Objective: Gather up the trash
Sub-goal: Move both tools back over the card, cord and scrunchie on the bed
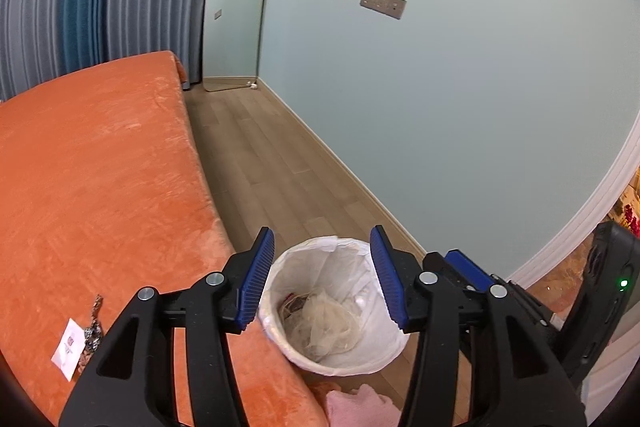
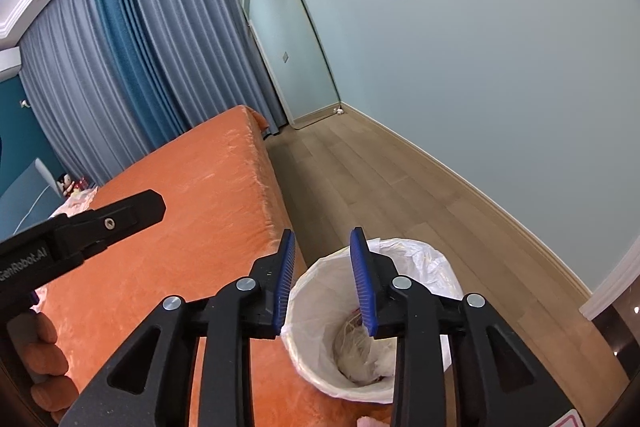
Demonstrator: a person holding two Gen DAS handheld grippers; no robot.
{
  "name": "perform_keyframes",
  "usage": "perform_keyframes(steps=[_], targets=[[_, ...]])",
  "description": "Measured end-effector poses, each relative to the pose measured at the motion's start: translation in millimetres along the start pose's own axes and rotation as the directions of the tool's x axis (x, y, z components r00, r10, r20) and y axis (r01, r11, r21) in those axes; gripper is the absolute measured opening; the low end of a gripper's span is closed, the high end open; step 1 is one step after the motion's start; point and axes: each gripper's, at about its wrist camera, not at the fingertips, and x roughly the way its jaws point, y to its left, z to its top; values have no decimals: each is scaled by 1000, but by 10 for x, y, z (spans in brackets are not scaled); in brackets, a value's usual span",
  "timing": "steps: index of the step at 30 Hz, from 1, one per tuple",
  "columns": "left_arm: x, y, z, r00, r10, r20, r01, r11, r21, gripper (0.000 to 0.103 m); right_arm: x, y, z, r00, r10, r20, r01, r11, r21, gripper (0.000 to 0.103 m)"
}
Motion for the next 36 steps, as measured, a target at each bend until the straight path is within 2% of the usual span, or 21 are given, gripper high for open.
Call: perform_keyframes(steps=[3,9,12,26,36], targets=[[-70,94,-35,1000,18,9,-17,1000,-11,48,-32,89,-15,1000,5,2,-5,1000,-17,37],[-228,353,-107,998,56,16,-55,997,-54,48,-48,360,-116,999,30,-15,-31,997,-71,39],[-296,485,-132,997,80,21,-78,994,-76,48,-19,476,-137,999,43,-26,-45,995,-87,44],[-583,1115,-294,986,164,21,-158,970,-186,48,69,1085,-379,990,111,-88,-124,978,-166,45],[-689,1531,-493,979,205,-8,-199,944,-264,48,118,1436,-547,983,131,-127,-157,964,-215,45]])
